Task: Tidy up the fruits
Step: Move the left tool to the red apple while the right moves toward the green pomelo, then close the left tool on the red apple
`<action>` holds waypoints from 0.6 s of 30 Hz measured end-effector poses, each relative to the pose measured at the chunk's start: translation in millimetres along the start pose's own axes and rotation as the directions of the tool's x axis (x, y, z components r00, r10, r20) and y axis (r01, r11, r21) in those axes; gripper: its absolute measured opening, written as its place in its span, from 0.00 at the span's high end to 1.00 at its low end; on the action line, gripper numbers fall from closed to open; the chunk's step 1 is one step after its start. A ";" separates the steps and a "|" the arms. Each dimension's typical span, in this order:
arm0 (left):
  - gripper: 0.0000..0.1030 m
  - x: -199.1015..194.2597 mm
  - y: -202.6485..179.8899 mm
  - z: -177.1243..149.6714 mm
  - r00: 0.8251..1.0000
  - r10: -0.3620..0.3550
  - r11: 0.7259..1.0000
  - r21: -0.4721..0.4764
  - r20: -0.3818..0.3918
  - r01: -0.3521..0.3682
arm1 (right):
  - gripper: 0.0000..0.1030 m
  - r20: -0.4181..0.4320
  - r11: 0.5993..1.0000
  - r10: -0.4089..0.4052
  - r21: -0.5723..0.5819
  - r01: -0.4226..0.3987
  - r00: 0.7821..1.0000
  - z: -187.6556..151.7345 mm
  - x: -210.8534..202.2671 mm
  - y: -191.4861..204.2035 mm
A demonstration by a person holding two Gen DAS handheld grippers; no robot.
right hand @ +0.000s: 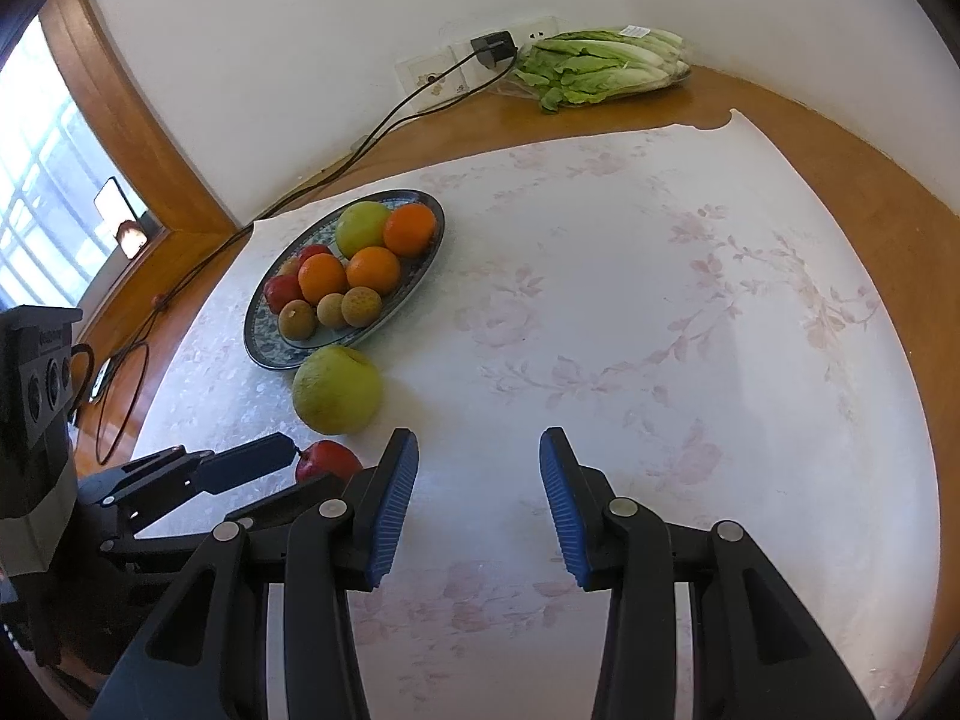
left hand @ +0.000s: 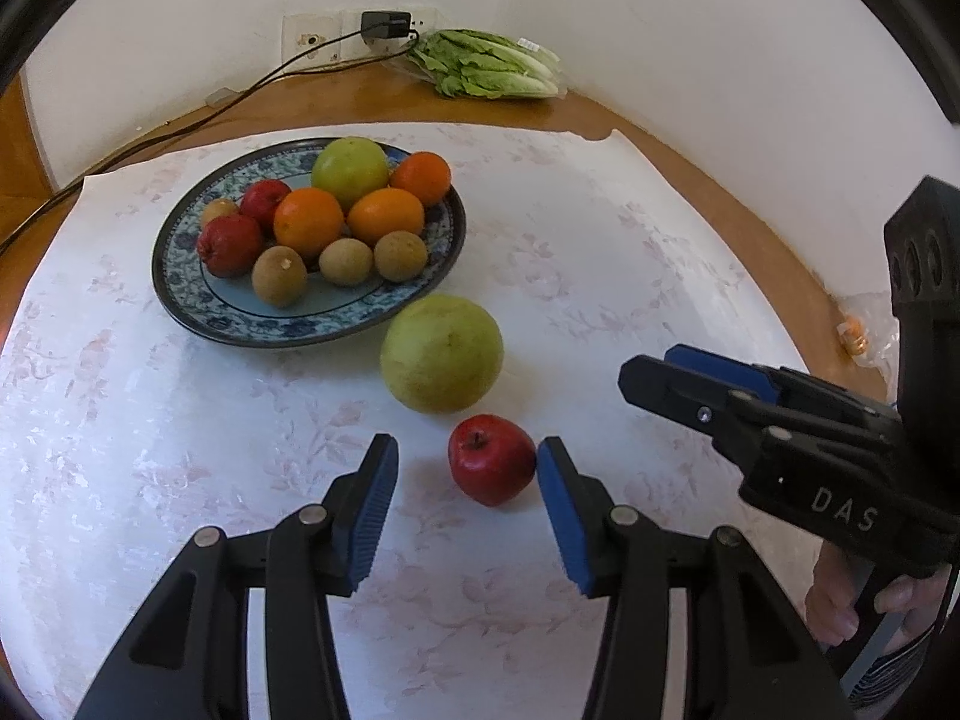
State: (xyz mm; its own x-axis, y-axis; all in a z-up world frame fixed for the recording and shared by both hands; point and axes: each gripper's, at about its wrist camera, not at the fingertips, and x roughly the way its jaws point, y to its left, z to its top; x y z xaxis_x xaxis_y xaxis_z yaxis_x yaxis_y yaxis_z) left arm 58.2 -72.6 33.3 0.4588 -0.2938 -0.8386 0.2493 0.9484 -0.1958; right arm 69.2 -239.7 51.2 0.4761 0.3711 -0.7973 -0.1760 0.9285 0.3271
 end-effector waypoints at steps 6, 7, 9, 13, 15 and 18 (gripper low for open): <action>0.64 6.4 -4.5 0.4 1.000 -0.003 1.000 0.010 -0.013 0.003 | 0.58 -0.001 1.000 0.000 0.002 0.000 1.000 0.0 0.7 -1.1; 0.70 7.5 -5.0 0.1 1.000 -0.003 1.000 0.011 -0.016 0.003 | 0.58 -0.002 1.000 0.001 0.002 -0.001 1.000 -0.1 0.8 -1.3; 0.70 8.8 -5.9 -0.3 1.000 -0.003 1.000 0.013 -0.016 0.003 | 0.58 -0.001 1.000 0.001 0.000 -0.001 1.000 0.0 1.0 -1.5; 0.70 6.2 -5.0 -1.1 1.000 0.003 1.000 0.020 -0.009 -0.003 | 0.58 -0.002 1.000 0.000 -0.008 0.000 1.000 0.7 1.0 0.1; 0.70 2.8 -2.8 -0.7 1.000 0.011 1.000 0.019 0.000 -0.011 | 0.58 -0.002 1.000 0.002 -0.012 -0.002 1.000 1.8 1.6 2.7; 0.70 -3.9 6.1 1.4 0.999 0.038 0.999 0.005 0.016 -0.038 | 0.58 -0.006 1.000 0.009 -0.029 -0.009 1.000 3.4 3.1 9.7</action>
State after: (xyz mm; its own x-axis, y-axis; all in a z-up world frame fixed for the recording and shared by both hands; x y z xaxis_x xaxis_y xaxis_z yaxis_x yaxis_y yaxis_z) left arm 59.1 -65.8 36.1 0.4814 -0.2590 -0.8374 0.2357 0.9584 -0.1609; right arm 71.9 -229.7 53.7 0.4692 0.3795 -0.7974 -0.2054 0.9251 0.3195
